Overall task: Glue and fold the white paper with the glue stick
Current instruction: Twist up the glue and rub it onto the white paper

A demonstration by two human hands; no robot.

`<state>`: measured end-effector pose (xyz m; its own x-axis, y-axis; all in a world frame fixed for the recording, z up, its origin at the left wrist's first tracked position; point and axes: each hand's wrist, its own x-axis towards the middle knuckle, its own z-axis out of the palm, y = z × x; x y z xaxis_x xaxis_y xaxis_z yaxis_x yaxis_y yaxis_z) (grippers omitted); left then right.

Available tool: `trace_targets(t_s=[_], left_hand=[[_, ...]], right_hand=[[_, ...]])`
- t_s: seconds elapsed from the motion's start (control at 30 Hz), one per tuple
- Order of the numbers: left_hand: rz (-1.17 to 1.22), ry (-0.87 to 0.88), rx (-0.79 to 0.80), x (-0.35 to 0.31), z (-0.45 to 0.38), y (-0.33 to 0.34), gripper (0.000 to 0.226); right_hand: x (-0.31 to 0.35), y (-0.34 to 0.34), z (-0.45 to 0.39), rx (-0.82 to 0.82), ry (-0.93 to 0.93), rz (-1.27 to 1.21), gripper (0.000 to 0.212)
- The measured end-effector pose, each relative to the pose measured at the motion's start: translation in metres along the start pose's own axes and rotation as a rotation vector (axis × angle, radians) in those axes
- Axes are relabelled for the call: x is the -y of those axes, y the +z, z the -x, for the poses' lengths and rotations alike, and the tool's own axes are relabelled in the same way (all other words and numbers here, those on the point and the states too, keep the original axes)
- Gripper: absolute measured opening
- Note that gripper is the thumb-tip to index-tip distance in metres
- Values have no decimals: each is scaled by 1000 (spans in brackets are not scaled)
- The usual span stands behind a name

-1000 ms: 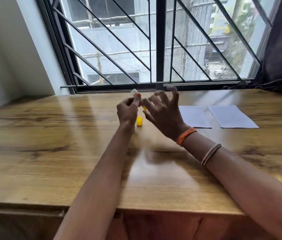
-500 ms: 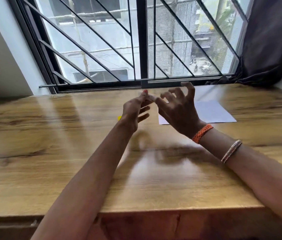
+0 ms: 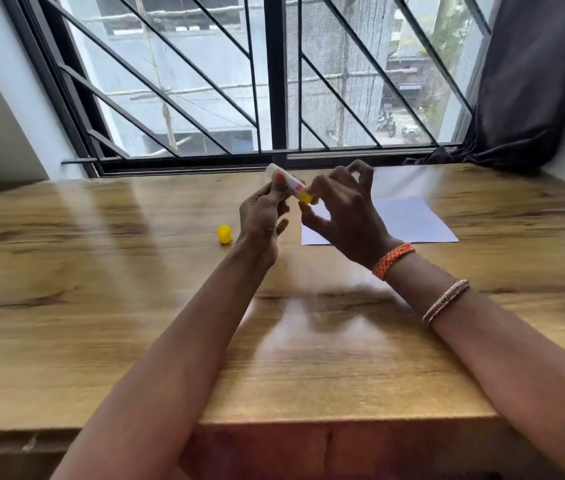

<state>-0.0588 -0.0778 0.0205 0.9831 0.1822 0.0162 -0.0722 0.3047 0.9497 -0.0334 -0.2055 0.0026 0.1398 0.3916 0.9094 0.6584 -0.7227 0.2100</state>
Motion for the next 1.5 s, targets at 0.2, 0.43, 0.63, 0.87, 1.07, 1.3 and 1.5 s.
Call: trace_targets(t_s=[0.2, 0.43, 0.63, 0.87, 1.07, 1.3, 1.5], left_hand=[[41, 77, 134, -5, 5, -1, 28], [51, 109, 43, -2, 6, 2, 16], [67, 122, 76, -2, 5, -1, 15], [65, 150, 151, 0, 8, 3, 16], [110, 132, 30, 1, 1, -2, 11], [81, 118, 26, 3, 5, 2, 13], [89, 103, 36, 0, 5, 1, 19]], right_hand=[[8, -3, -1, 9, 168, -48, 14], [7, -6, 0, -19, 246, -32, 22], [12, -8, -2, -16, 305, 109, 13], [10, -6, -2, 69, 346, -12, 29], [17, -2, -3, 77, 296, -114, 29], [12, -6, -1, 24, 322, 22, 21], [14, -4, -4, 50, 359, 174, 32]])
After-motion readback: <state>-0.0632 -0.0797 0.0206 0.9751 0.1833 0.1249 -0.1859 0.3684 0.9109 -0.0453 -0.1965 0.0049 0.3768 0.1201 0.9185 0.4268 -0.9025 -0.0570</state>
